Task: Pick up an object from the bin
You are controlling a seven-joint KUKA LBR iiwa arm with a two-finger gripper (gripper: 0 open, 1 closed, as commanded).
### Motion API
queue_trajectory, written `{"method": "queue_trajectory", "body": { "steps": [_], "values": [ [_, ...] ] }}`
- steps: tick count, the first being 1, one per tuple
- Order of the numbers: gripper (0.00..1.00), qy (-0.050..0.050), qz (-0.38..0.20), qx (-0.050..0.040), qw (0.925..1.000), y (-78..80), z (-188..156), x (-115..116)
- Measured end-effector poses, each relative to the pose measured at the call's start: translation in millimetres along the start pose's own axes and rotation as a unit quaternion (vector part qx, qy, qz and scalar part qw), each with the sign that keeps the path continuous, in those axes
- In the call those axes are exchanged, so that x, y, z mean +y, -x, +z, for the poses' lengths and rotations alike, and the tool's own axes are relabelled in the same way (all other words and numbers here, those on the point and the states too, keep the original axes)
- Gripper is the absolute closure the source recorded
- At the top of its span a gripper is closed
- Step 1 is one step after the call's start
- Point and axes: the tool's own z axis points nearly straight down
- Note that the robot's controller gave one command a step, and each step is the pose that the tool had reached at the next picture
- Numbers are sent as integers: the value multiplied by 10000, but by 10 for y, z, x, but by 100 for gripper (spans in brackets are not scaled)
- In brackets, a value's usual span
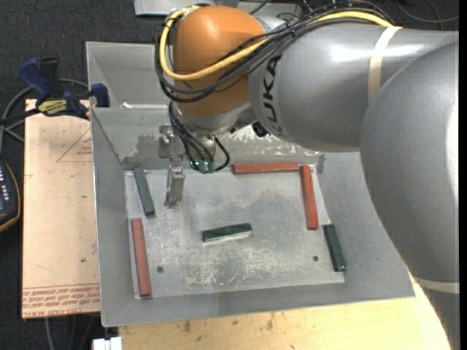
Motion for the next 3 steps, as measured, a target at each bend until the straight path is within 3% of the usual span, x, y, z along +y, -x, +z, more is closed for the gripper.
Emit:
{"method": "queue_trajectory", "body": {
  "steps": [1, 2, 3],
  "values": [
    [0, -8, -655, -6, 9979, 224, 1510, -198],
    [0, 4, 137, -67, 9999, 61, 664, -658],
    [0, -20, -101, 23, 9999, -631, 1477, -1574]
  ]
}}
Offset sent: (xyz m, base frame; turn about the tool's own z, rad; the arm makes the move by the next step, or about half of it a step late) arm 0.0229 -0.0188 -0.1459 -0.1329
